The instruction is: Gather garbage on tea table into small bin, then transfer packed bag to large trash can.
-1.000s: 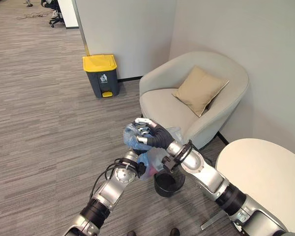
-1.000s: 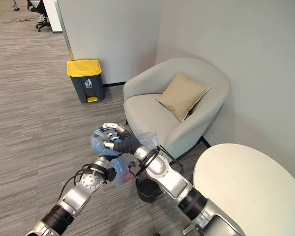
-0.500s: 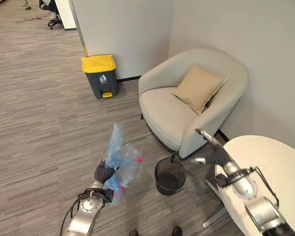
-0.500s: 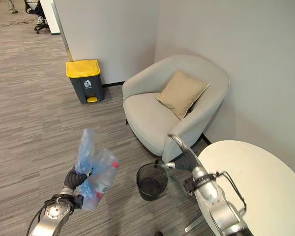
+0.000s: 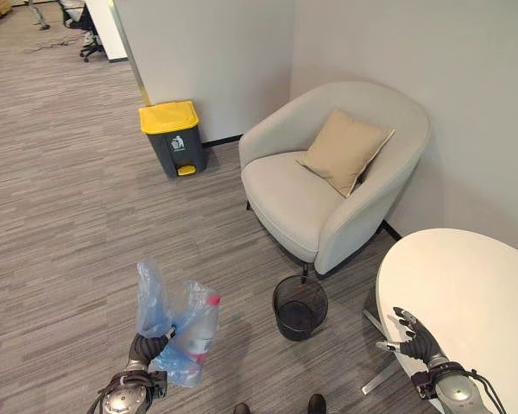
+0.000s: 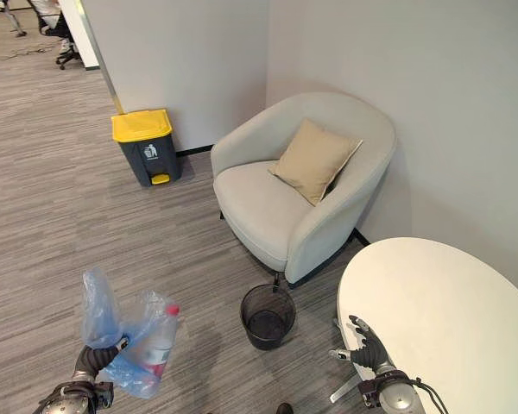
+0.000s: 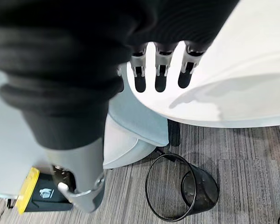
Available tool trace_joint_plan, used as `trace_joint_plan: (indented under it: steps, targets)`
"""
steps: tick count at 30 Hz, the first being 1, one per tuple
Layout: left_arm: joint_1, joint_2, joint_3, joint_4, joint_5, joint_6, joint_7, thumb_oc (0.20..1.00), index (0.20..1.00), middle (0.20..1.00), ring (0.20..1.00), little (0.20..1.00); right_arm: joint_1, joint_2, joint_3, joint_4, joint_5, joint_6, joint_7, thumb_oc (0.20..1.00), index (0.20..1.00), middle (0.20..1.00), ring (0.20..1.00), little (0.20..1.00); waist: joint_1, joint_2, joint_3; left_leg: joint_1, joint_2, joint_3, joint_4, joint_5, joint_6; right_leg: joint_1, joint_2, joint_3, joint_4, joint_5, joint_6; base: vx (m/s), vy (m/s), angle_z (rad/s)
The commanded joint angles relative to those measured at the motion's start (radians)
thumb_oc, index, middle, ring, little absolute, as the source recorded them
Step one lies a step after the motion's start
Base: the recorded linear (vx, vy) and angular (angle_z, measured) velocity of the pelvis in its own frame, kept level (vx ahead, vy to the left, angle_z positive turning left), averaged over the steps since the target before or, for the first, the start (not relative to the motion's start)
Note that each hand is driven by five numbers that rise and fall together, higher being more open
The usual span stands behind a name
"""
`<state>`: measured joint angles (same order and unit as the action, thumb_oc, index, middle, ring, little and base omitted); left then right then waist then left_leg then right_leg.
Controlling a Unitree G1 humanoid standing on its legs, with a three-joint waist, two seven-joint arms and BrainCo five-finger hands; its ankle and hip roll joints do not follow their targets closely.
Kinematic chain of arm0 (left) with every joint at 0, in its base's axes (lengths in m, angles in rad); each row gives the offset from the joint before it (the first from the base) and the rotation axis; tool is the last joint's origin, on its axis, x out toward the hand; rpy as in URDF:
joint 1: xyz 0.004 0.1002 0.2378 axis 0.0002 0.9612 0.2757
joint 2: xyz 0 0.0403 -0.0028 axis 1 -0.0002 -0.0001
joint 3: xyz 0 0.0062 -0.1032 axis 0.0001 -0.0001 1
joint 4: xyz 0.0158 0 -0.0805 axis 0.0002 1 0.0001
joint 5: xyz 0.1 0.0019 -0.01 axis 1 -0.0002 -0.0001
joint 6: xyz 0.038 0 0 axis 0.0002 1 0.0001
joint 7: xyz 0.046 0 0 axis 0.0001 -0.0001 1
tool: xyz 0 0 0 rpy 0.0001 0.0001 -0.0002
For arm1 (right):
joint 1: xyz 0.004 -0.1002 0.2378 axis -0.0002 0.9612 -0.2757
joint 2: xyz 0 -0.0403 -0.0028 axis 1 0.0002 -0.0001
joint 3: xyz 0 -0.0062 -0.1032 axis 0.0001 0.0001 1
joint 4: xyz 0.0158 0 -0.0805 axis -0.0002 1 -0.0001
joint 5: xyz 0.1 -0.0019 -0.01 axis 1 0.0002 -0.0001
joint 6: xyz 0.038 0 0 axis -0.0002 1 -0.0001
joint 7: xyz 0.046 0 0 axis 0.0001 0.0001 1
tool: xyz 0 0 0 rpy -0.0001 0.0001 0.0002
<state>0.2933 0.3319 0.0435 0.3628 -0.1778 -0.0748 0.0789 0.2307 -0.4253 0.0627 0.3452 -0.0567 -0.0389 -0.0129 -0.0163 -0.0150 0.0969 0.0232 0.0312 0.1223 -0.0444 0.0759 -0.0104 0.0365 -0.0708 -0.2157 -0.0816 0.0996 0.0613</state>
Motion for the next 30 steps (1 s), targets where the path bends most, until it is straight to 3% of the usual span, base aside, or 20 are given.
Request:
trace_joint_plan:
  steps: [1, 2, 3, 5, 7, 11, 12, 15, 17, 19, 21, 26, 30]
  targets:
    - [-0.09, 0.049, 0.038, -0.007, -0.036, -0.063, 0.015, 0.2, 0.2, 0.2, 0.2, 0.2, -0.114, -0.006, -0.007, -0.021, 0.044, -0.056, -0.034, 1.0, 1.0, 1.0, 1.0, 1.0, 0.019, -0.061, 0.05, -0.085, -0.031, -0.024, 0.142, -0.134, -0.034, -0.012, -0.025, -0.003, 0.086, -0.168, 0.028, -0.22, -0.029, 0.43]
    - [-0.113, 0.051, 0.024, 0.0, -0.037, -0.066, 0.021, 0.2, 0.2, 0.2, 0.2, 0.2, -0.131, -0.005, -0.005, -0.009, 0.052, -0.055, -0.054, 1.0, 1.0, 1.0, 1.0, 1.0, 0.021, -0.067, 0.067, -0.14, -0.013, 0.021, 0.189, -0.133, -0.042, -0.034, -0.044, -0.052, 0.088, -0.164, 0.027, -0.17, -0.017, 0.4]
    - [-0.114, 0.051, 0.024, 0.0, -0.037, -0.066, 0.021, 0.2, 0.2, 0.2, 0.2, 0.2, -0.132, -0.005, -0.005, -0.008, 0.052, -0.055, -0.054, 1.0, 1.0, 1.0, 1.0, 1.0, 0.019, -0.066, 0.065, -0.146, -0.012, 0.02, 0.194, -0.135, -0.042, -0.036, -0.044, -0.053, 0.089, -0.164, 0.027, -0.12, 0.004, 0.72]
    - [-0.125, 0.054, 0.012, 0.006, -0.036, -0.066, 0.022, 0.2, 0.2, 0.2, 0.2, 0.2, -0.133, -0.008, -0.006, -0.004, 0.051, -0.049, -0.068, 1.0, 1.0, 1.0, 1.0, 1.0, 0.015, -0.065, 0.068, -0.159, 0.017, 0.102, 0.223, -0.143, -0.038, -0.045, -0.059, -0.102, 0.092, -0.164, 0.027, -0.03, 0.037, 0.91]
    - [-0.128, 0.057, -0.003, 0.01, -0.032, -0.065, 0.013, 0.2, 0.2, 0.2, 0.2, 0.2, -0.136, -0.007, 0.002, 0.004, 0.045, -0.045, -0.075, 1.0, 1.0, 1.0, 1.0, 1.0, 0.013, -0.058, 0.064, -0.142, 0.047, 0.16, 0.232, -0.187, -0.034, -0.033, -0.067, -0.144, 0.101, -0.184, 0.036, 0.12, 0.078, 0.73]
    - [-0.132, 0.064, -0.016, 0.02, -0.017, -0.061, 0.008, 0.2, 0.2, 0.2, 0.2, 0.2, -0.147, 0.003, 0.018, 0.023, 0.036, -0.036, -0.075, 1.0, 1.0, 1.0, 1.0, 1.0, 0.02, -0.058, 0.068, -0.142, 0.034, 0.145, 0.217, -0.195, -0.02, -0.029, -0.086, -0.167, 0.131, -0.191, 0.047, 0.1, 0.154, 0.65]
    - [-0.138, 0.075, -0.02, 0.014, -0.003, -0.062, 0.008, 0.2, 0.2, 0.2, 0.2, 0.2, -0.158, 0.025, 0.035, 0.035, 0.033, -0.034, -0.076, 1.0, 1.0, 1.0, 1.0, 1.0, 0.029, -0.059, 0.071, -0.136, 0.008, 0.131, 0.2, -0.211, 0.005, -0.052, -0.119, -0.162, 0.204, -0.208, 0.056, 0.09, 0.262, 0.32]
    - [-0.141, 0.081, -0.02, 0.011, -0.001, -0.061, 0.008, 0.2, 0.2, 0.2, 0.2, 0.2, -0.162, 0.032, 0.039, 0.038, 0.032, -0.035, -0.077, 1.0, 1.0, 1.0, 1.0, 1.0, 0.032, -0.061, 0.073, -0.131, -0.002, 0.129, 0.194, -0.216, 0.014, -0.067, -0.135, -0.157, 0.247, -0.213, 0.061, 0.09, 0.183, 0.19]
    - [-0.17, 0.104, -0.027, 0.006, 0.011, -0.061, 0.015, 0.2, 0.2, 0.2, 0.2, 0.2, -0.169, 0.055, 0.042, 0.035, 0.04, -0.036, -0.082, 1.0, 1.0, 1.0, 1.0, 1.0, 0.028, -0.062, 0.097, -0.131, -0.024, 0.103, 0.186, -0.202, 0.032, -0.128, -0.147, -0.114, 0.355, -0.191, 0.064, 0.04, 0.156, 0.19]
    - [-0.176, 0.111, -0.037, 0.0, 0.016, -0.063, 0.014, 0.2, 0.2, 0.2, 0.2, 0.2, -0.163, 0.057, 0.038, 0.032, 0.044, -0.039, -0.084, 1.0, 1.0, 1.0, 1.0, 1.0, 0.009, -0.059, 0.102, -0.113, -0.038, 0.078, 0.17, -0.206, 0.035, -0.182, -0.112, -0.044, 0.386, -0.187, 0.058, 0.09, 0.096, 0.49]
    - [-0.182, 0.115, -0.043, 0.004, 0.018, -0.064, 0.009, 0.2, 0.2, 0.2, 0.2, 0.2, -0.168, 0.056, 0.037, 0.034, 0.055, -0.043, -0.087, 1.0, 1.0, 1.0, 1.0, 1.0, -0.002, -0.055, 0.107, -0.085, -0.046, 0.057, 0.158, -0.231, 0.034, -0.215, -0.102, -0.016, 0.365, -0.174, 0.064, 0.23, 0.062, 0.68]
    - [-0.192, 0.109, -0.053, 0.026, 0.025, -0.055, 0.004, 0.2, 0.2, 0.2, 0.2, 0.2, -0.161, 0.053, 0.031, 0.038, 0.059, -0.038, -0.091, 1.0, 1.0, 1.0, 1.0, 1.0, -0.037, -0.061, 0.128, -0.013, -0.076, 0.01, 0.14, -0.264, 0.044, -0.32, -0.089, 0.015, 0.26, -0.068, 0.081, 0.23, -0.004, 0.31]
    - [-0.191, 0.099, -0.053, 0.025, 0.031, -0.054, 0.003, 0.2, 0.2, 0.2, 0.2, 0.2, -0.154, 0.052, 0.032, 0.032, 0.054, -0.035, -0.092, 1.0, 1.0, 1.0, 1.0, 1.0, -0.056, -0.063, 0.132, 0.038, -0.091, -0.014, 0.141, -0.304, 0.037, -0.363, -0.083, -0.003, 0.178, -0.021, 0.1, 0.3, -0.056, 0.24]
